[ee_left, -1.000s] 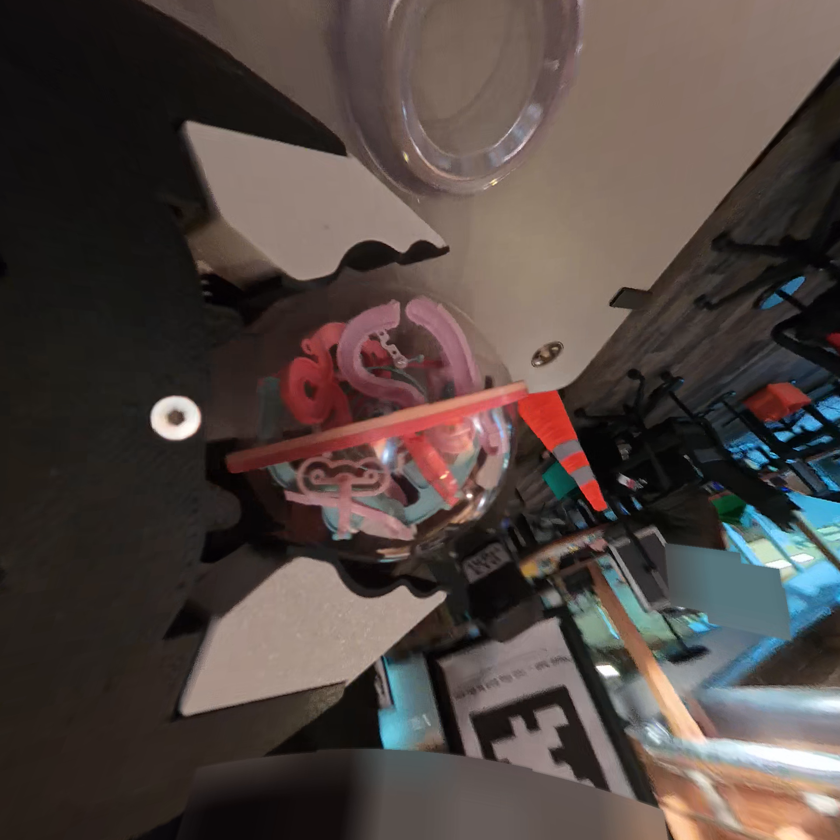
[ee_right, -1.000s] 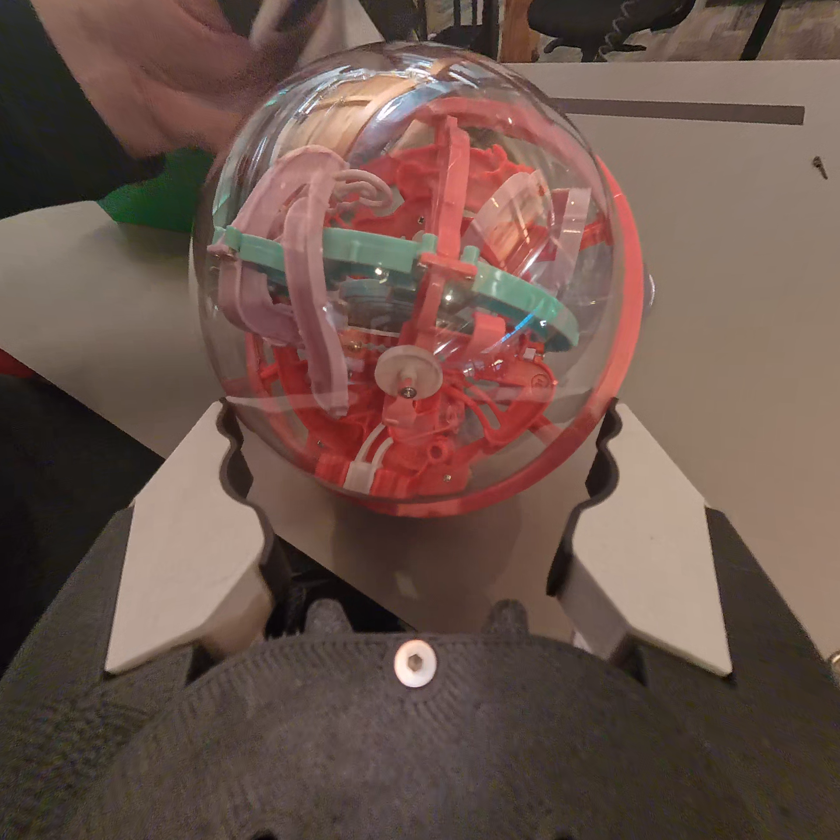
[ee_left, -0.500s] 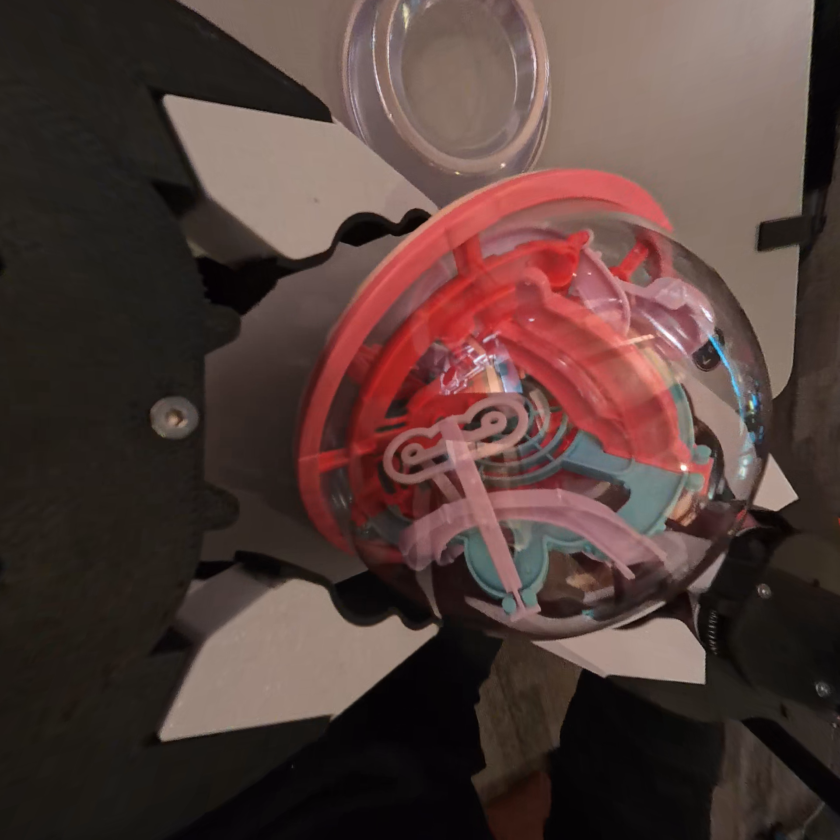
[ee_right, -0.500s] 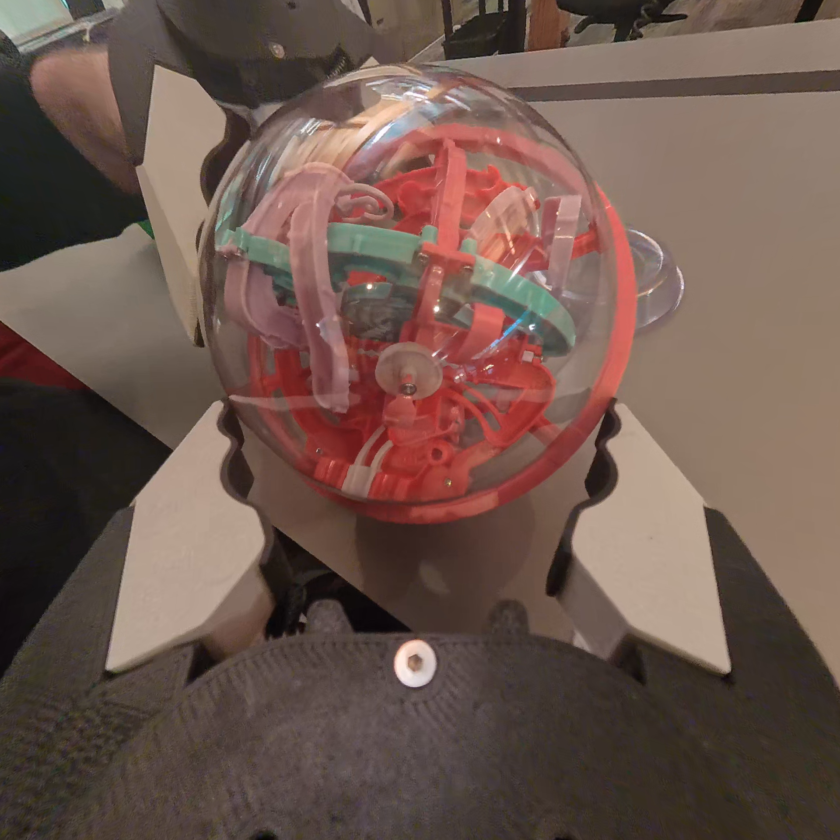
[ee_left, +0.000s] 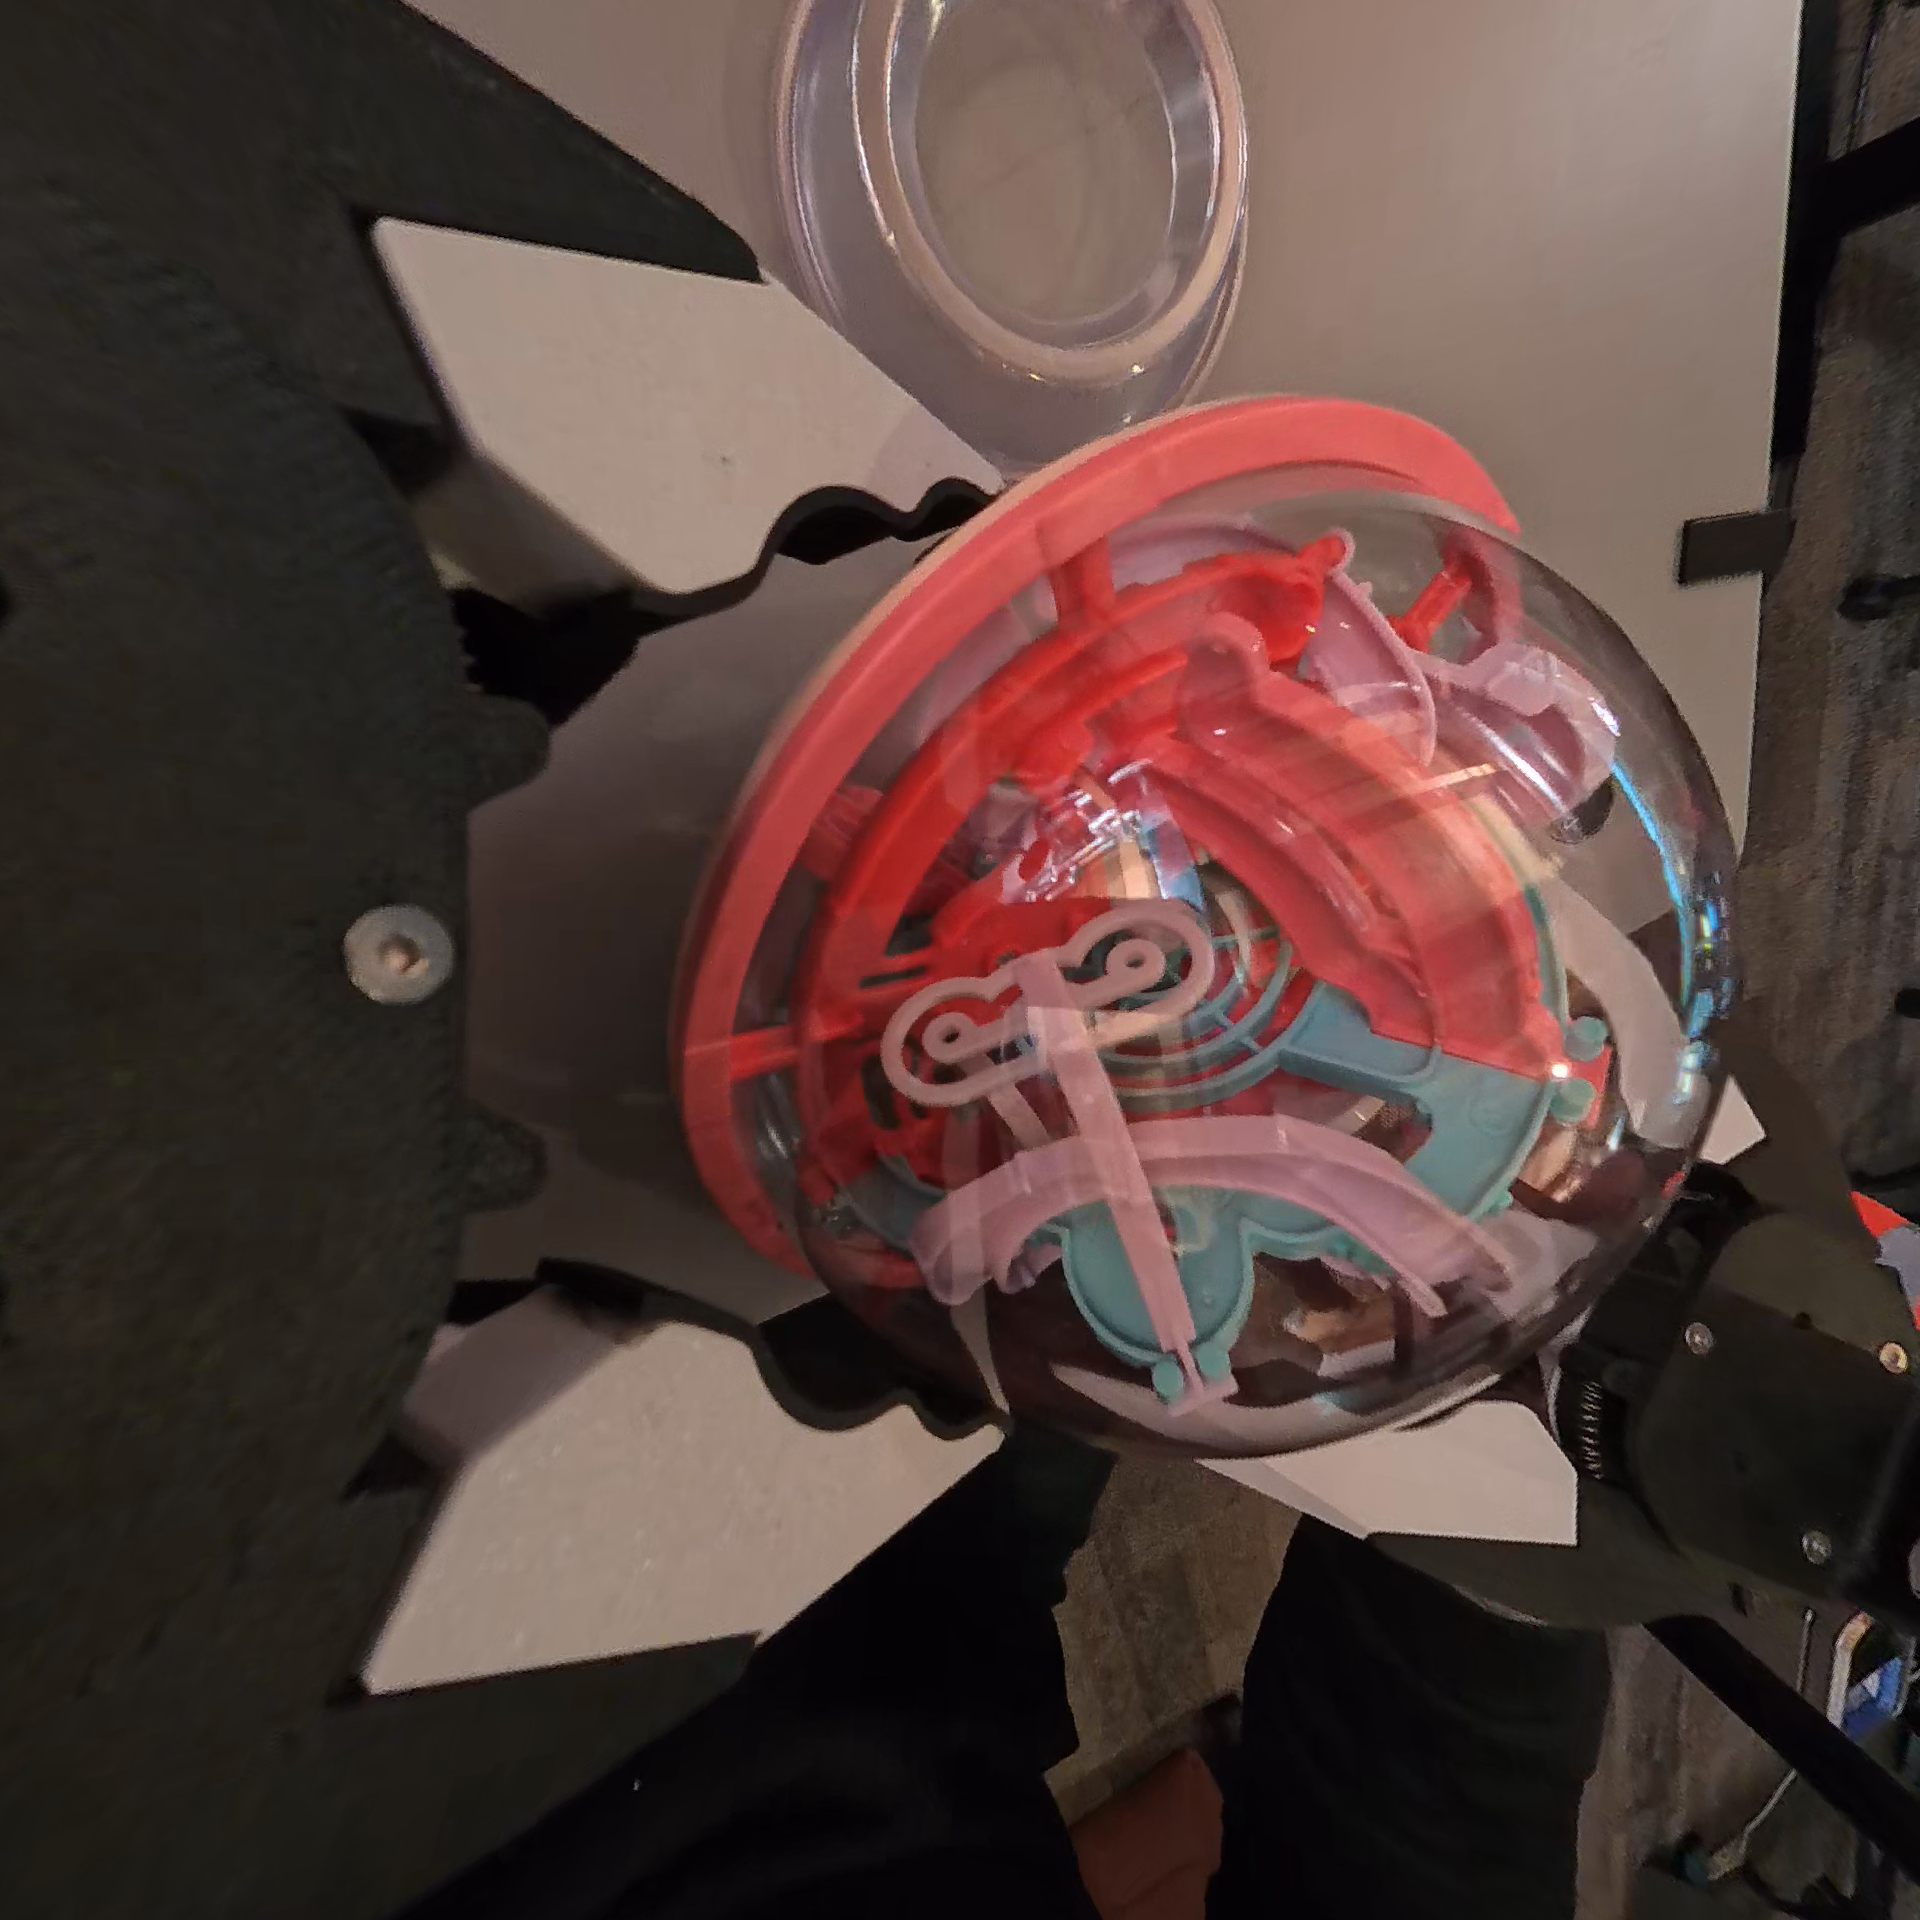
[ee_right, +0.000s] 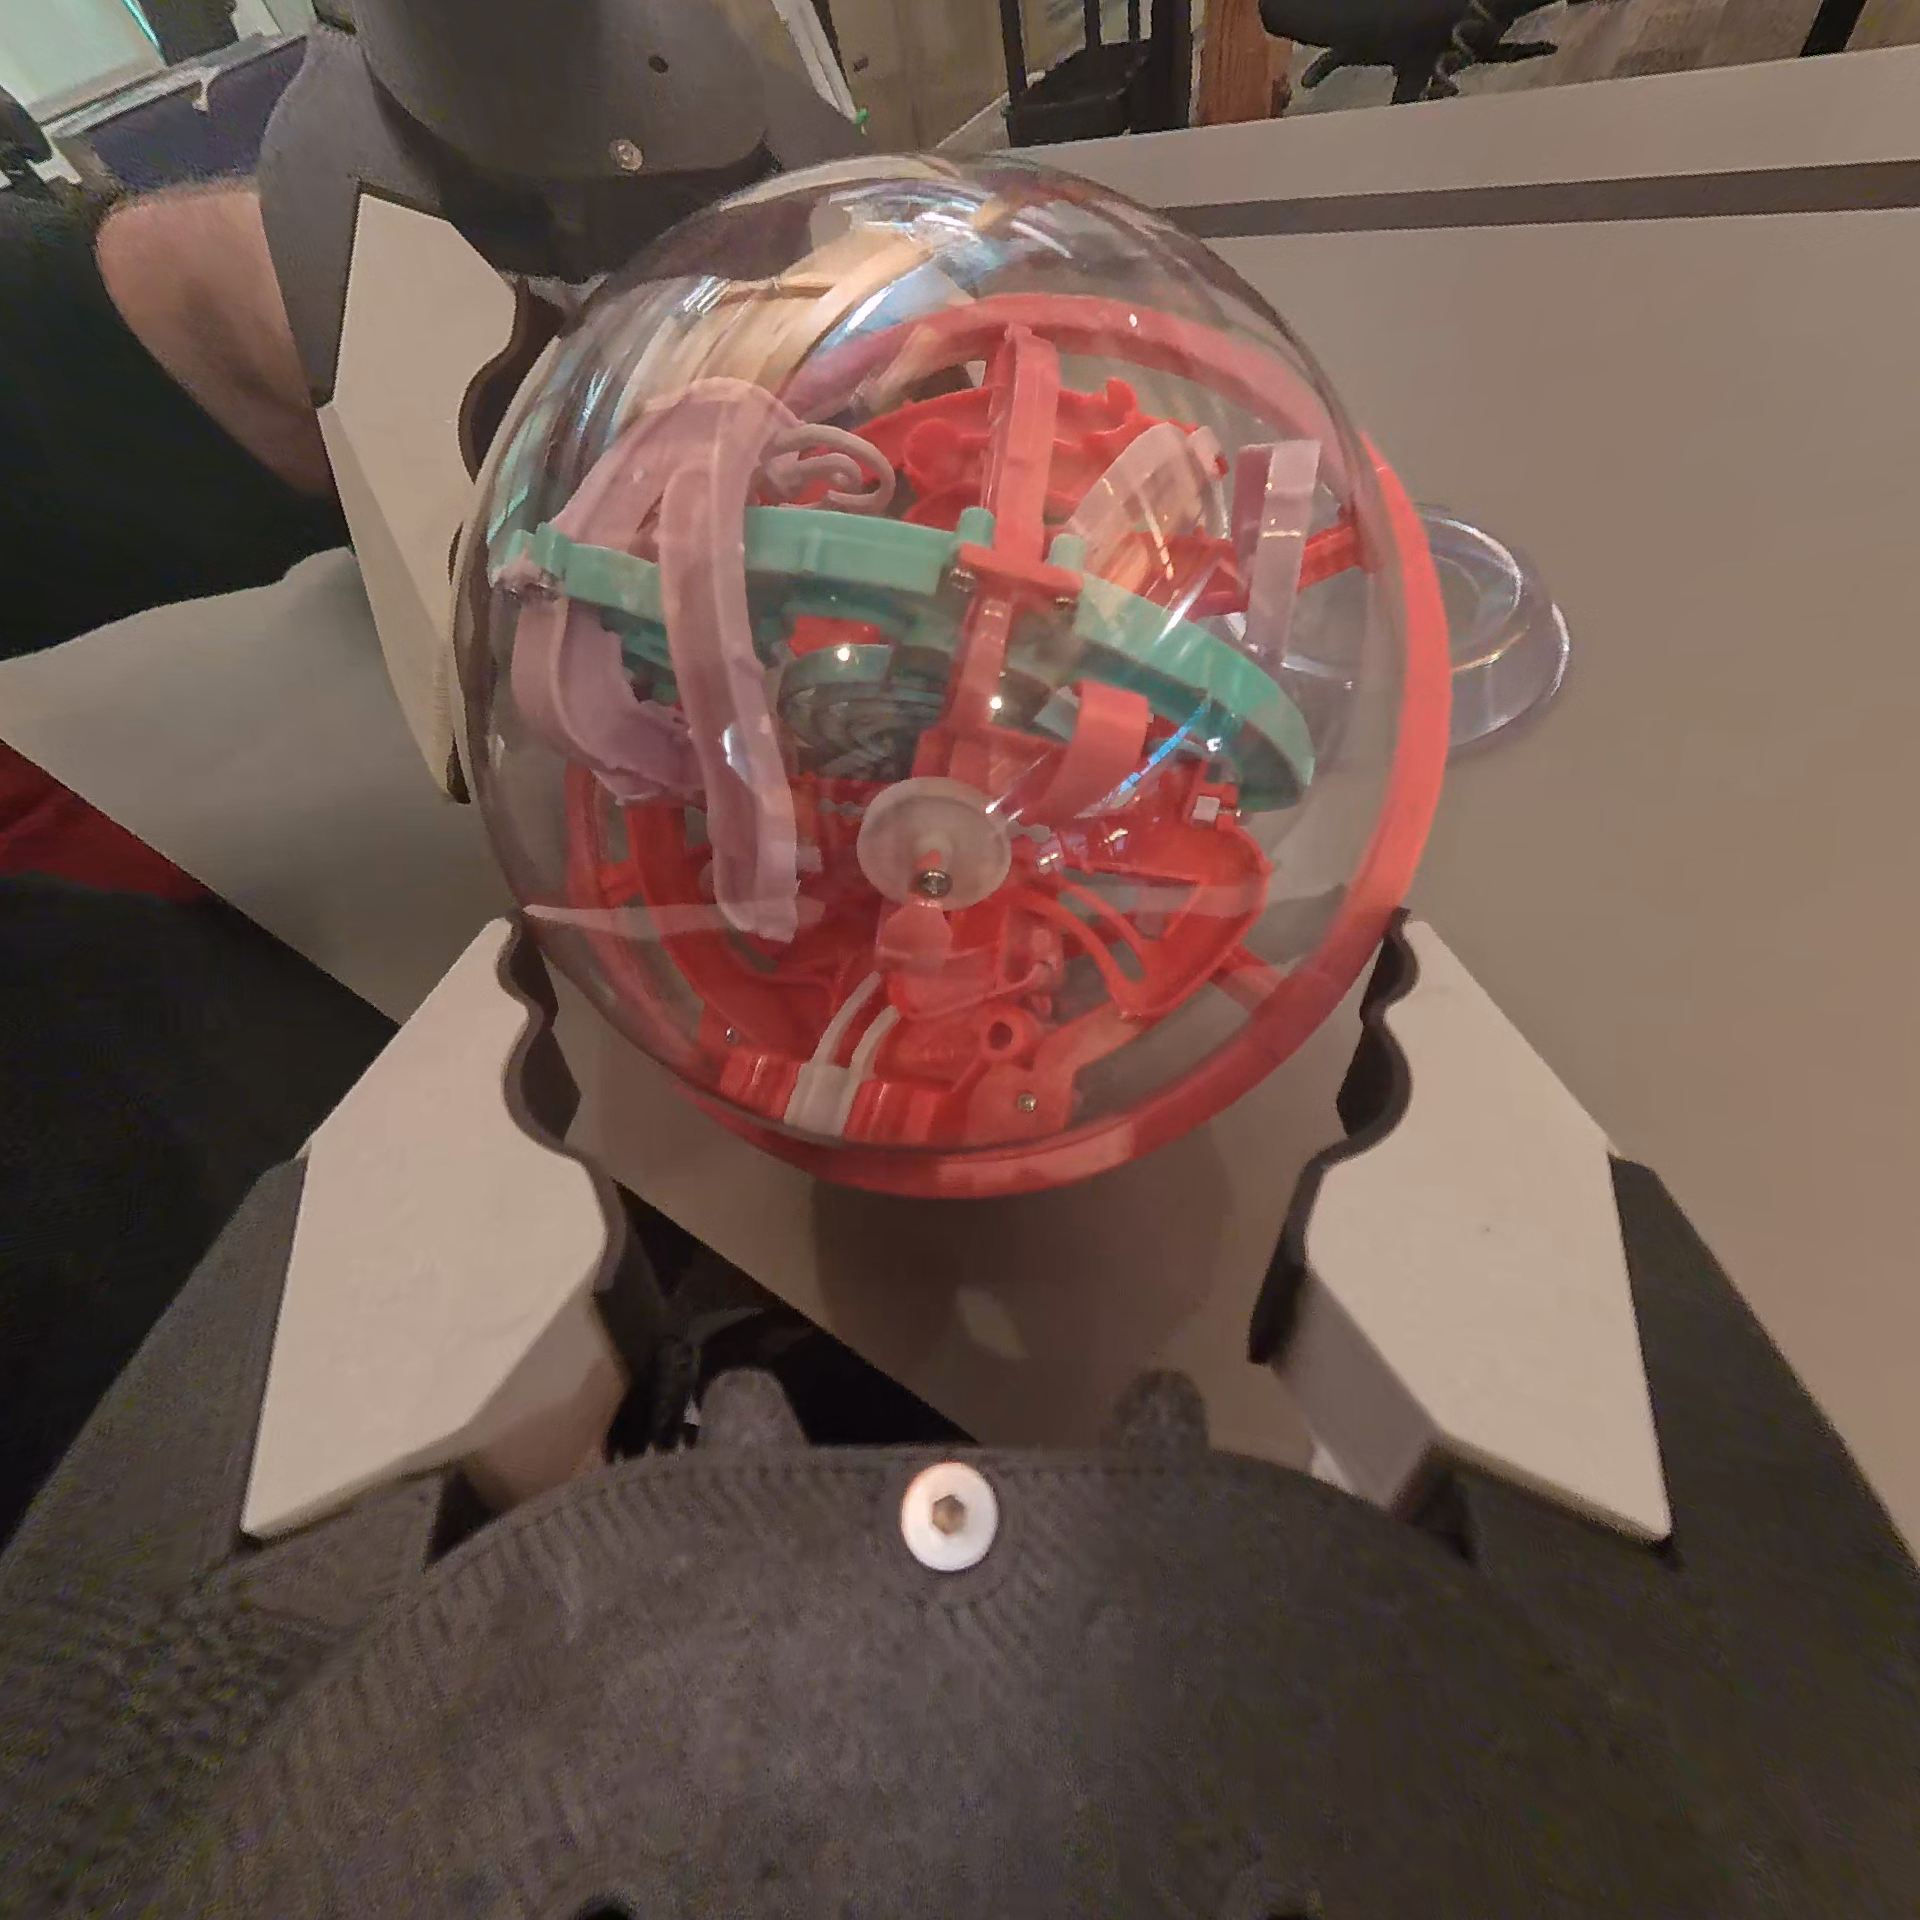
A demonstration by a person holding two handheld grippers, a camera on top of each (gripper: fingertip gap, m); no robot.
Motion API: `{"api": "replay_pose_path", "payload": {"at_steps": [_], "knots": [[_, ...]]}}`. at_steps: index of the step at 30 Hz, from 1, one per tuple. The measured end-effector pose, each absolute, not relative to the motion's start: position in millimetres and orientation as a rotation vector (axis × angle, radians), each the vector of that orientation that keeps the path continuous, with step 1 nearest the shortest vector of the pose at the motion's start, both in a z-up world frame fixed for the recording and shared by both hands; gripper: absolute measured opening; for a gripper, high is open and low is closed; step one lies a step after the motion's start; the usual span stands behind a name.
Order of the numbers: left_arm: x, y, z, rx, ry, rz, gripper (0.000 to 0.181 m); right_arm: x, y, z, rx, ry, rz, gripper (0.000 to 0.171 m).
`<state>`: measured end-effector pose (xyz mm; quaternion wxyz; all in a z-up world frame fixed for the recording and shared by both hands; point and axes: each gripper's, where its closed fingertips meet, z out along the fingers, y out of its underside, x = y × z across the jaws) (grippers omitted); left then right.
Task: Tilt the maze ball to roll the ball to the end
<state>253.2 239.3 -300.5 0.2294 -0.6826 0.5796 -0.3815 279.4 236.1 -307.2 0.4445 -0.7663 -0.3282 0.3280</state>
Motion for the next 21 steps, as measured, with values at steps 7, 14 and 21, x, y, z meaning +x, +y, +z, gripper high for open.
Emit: {"api": "replay_pose_path", "payload": {"at_steps": [7, 14, 21], "knots": [[253, 237, -300, -1.882, 1.516, -1.082, 0.153, 276, 230, -316, -1.944, -0.749, 0.914, 0.149], [253, 235, -299, -1.874, 1.405, -1.211, 0.153, 273, 230, -310, -1.945, -0.698, 0.943, 0.147], [248, 218, -278, -1.802, 1.368, -1.244, 0.153, 267, 216, -282, -1.907, -0.747, 0.855, 0.147]]}}
